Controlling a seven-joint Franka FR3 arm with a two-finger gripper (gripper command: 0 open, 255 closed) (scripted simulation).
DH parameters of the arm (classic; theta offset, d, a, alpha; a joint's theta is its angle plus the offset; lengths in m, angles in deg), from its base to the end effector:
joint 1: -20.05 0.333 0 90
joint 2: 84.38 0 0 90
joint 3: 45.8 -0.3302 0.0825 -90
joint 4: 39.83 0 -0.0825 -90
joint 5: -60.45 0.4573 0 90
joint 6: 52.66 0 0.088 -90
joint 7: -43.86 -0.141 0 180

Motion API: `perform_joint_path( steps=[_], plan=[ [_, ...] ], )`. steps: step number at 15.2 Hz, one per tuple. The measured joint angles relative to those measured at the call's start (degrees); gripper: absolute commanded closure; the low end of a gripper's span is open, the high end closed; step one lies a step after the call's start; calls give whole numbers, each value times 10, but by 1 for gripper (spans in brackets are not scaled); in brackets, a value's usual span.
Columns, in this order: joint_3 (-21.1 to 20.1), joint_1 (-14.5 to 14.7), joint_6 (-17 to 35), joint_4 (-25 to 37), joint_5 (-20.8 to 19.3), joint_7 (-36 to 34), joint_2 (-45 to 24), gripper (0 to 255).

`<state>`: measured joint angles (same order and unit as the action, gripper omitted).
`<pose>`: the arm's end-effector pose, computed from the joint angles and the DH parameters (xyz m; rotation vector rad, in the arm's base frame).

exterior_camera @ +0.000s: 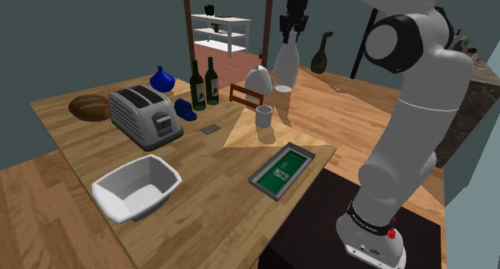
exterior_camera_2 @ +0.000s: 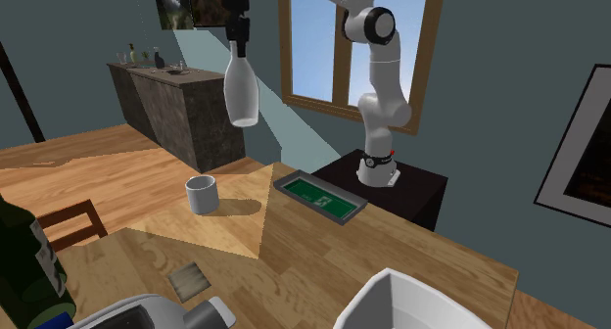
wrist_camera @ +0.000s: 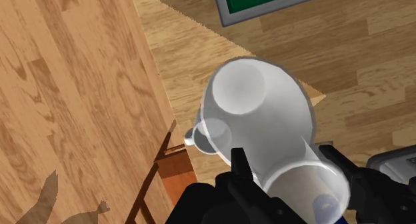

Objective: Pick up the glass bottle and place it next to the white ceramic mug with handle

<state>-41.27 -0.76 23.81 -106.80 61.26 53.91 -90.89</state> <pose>0.5715 -0.2639 0.7248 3.1022 -0.4094 0.0805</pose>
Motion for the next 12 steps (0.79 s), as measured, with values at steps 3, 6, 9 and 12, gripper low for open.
perform_joint_path(
  steps=[3,6,9,12],
  plan=[
    [18,-27,-34,64,8,41,-31,255],
    [35,-58,-69,138,20,82,-71,255],
    [38,-62,-49,104,18,92,-58,255],
    [38,-60,-11,40,14,93,-30,255]
  ],
)
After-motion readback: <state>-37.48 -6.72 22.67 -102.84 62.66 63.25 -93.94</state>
